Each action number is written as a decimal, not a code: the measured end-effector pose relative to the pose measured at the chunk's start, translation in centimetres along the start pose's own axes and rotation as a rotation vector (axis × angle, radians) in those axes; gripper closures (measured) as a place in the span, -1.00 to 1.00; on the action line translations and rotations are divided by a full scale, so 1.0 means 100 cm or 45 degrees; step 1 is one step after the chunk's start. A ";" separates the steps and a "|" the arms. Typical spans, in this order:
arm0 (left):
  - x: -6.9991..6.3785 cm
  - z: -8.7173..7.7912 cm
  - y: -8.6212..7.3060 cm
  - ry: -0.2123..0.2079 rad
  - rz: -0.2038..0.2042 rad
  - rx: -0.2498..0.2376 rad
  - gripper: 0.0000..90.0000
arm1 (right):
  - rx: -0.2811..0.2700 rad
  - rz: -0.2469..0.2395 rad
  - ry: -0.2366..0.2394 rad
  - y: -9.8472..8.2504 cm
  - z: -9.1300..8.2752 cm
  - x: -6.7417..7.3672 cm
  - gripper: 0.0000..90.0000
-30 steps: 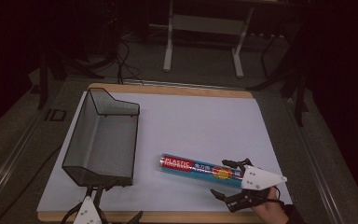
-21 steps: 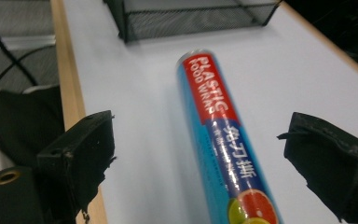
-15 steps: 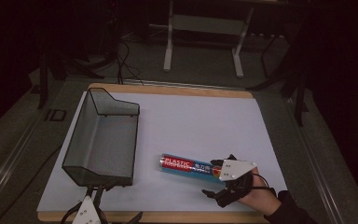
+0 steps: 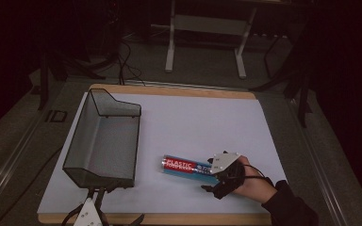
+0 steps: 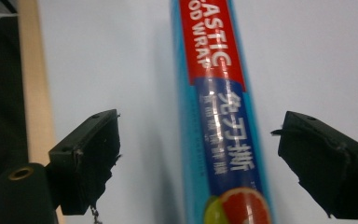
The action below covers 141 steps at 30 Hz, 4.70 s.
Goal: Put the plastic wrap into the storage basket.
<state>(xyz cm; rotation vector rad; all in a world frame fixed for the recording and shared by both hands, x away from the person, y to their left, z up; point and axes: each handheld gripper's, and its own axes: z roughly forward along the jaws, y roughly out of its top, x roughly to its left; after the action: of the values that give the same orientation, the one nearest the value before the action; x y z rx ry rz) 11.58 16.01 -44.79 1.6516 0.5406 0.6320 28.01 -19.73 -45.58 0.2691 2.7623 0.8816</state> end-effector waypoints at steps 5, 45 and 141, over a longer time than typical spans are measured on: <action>0.000 0.000 0.000 -0.002 0.001 0.003 -0.97 | 0.076 -0.001 0.027 0.005 0.012 -0.008 -0.72; -0.001 -0.001 0.000 -0.003 0.024 0.005 -0.97 | 0.662 -0.073 0.179 0.036 0.088 -0.029 -0.46; -0.002 0.001 -0.001 0.009 0.037 0.018 -0.97 | -0.197 0.319 -0.082 0.163 -0.027 -0.075 -0.29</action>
<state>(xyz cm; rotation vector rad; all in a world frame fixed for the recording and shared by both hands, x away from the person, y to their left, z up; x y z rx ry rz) 11.50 15.83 -44.92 1.6737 0.5281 0.6568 36.18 -9.96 -32.70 0.6141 2.6215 1.1187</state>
